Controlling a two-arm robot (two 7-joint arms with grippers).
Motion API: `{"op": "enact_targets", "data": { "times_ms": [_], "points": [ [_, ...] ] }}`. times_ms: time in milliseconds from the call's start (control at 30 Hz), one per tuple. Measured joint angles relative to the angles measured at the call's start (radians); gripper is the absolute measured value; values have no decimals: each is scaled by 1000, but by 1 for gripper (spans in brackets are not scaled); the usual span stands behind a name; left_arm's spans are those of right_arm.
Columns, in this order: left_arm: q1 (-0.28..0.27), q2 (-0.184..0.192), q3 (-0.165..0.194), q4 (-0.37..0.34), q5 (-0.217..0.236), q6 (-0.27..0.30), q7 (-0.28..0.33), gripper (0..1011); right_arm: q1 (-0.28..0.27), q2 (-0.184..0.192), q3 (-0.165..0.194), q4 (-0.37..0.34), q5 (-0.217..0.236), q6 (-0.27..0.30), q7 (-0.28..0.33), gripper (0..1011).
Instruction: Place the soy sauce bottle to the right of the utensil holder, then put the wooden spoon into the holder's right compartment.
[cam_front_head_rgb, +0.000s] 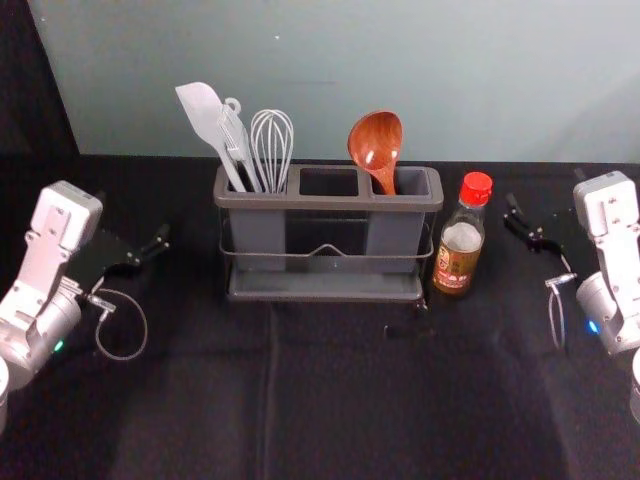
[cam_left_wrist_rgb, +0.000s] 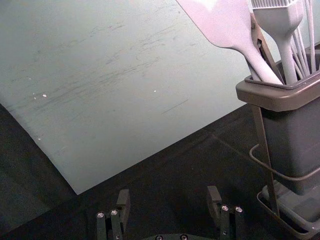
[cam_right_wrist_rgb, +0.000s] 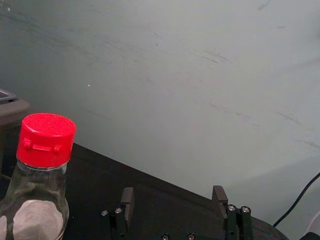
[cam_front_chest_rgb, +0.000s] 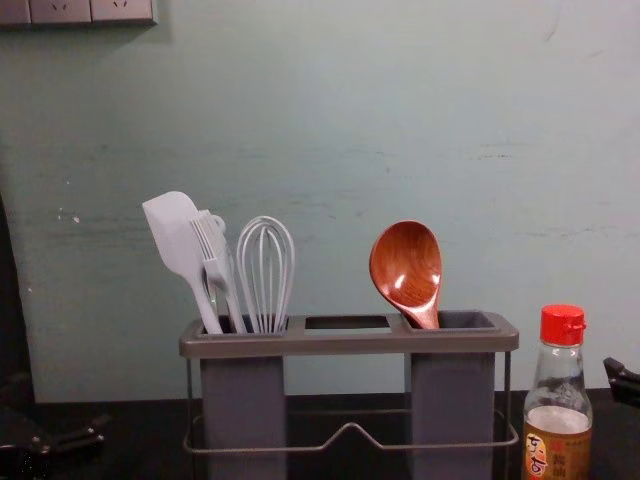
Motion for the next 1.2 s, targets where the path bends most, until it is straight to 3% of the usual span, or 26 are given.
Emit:
{"op": "enact_targets", "data": {
  "times_ms": [1200],
  "points": [
    [0,0,0,0,0,0,0,1005,2,-7,5,2,22,-4,-1,1002]
  ]
}}
